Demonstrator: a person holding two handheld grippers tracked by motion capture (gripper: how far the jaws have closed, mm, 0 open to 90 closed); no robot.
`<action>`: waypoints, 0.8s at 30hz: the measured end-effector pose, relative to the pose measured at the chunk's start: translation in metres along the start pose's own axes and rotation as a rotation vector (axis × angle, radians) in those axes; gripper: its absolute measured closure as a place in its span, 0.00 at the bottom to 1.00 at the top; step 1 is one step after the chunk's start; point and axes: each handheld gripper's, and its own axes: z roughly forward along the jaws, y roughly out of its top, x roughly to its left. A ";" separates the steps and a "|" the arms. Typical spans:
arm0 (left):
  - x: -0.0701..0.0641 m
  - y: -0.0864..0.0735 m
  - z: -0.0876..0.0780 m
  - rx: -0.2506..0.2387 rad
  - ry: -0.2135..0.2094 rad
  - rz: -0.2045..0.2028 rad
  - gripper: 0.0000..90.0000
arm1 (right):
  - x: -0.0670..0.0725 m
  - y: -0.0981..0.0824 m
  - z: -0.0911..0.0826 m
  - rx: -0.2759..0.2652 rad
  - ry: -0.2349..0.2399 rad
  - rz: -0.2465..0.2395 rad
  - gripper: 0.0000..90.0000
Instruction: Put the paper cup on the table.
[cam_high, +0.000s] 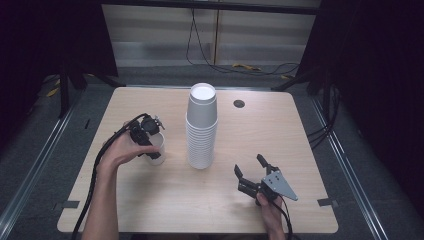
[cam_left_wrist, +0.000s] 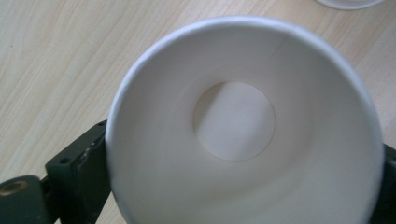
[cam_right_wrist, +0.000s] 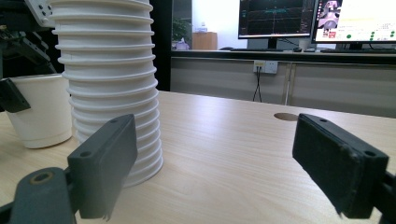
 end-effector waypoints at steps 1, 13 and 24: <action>0.000 -0.001 0.001 -0.018 -0.001 -0.002 0.06 | 0.000 0.000 0.000 0.000 0.000 -0.001 0.15; 0.000 -0.018 0.014 -0.101 -0.005 -0.090 0.08 | 0.000 0.000 0.000 -0.001 0.001 0.000 0.16; -0.004 -0.043 0.024 -0.302 -0.009 -0.164 0.10 | 0.000 0.000 0.000 -0.001 0.001 0.001 0.16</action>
